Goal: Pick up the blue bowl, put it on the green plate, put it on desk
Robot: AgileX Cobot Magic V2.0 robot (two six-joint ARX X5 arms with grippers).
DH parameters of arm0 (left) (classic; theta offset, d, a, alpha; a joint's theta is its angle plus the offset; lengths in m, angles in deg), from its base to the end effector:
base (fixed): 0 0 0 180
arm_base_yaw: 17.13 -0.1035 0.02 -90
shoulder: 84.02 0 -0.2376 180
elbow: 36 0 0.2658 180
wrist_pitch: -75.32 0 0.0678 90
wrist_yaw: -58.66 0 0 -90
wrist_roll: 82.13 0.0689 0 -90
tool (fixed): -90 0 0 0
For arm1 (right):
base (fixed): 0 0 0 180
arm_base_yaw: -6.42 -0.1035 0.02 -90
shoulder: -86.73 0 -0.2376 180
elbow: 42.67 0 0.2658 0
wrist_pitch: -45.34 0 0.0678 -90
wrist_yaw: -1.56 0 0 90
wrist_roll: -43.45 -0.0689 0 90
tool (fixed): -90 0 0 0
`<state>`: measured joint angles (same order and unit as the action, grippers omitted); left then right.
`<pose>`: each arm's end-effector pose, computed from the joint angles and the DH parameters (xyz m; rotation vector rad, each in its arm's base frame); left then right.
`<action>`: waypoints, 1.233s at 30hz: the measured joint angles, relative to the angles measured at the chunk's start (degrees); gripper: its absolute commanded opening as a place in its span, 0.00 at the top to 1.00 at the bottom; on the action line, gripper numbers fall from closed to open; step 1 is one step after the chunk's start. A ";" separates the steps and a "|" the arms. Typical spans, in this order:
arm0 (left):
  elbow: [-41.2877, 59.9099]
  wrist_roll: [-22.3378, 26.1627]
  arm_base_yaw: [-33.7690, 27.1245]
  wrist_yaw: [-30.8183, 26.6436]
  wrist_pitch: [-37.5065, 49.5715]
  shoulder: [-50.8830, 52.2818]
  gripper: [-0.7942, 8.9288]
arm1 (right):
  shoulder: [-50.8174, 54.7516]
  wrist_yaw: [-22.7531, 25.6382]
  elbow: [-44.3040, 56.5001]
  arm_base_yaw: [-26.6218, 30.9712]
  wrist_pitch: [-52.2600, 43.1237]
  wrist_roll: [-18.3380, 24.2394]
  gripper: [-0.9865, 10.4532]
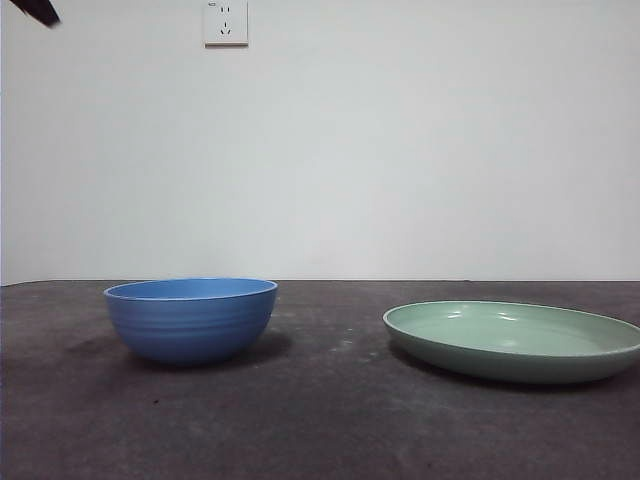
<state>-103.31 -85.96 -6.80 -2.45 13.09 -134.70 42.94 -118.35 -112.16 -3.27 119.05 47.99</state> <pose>0.2043 -0.0711 0.2718 -0.1916 0.8223 -0.6209 0.1650 0.0630 0.2884 0.0783 0.8137 0.6819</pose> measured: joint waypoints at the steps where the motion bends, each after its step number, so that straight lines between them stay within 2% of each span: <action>1: -0.44 -0.11 0.46 -0.72 0.59 -1.22 0.52 | 0.00 0.00 0.00 0.00 0.00 0.00 0.57; 15: -8.48 -0.11 5.68 -15.23 7.43 -26.38 0.53 | 0.00 0.00 0.00 0.00 0.00 0.00 0.57; 25: -8.48 -0.11 5.68 -15.72 12.74 -39.36 0.54 | 0.00 0.00 0.00 0.00 -0.07 0.00 0.57; 30: -8.50 -0.11 5.86 -18.73 14.86 -43.45 0.54 | 0.00 -0.02 0.00 0.00 -0.07 0.00 0.57; 32: -8.50 -0.11 5.99 -18.84 15.19 -44.22 0.56 | 0.00 -0.02 0.00 0.00 -0.07 0.00 0.57; 37: -8.50 -0.11 6.49 -18.93 16.70 -45.00 0.70 | 0.00 0.00 0.00 0.00 -0.07 0.00 0.57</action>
<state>-111.81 -86.07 -0.31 -21.38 29.79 -179.70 42.94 -118.35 -112.16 -3.27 118.98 47.99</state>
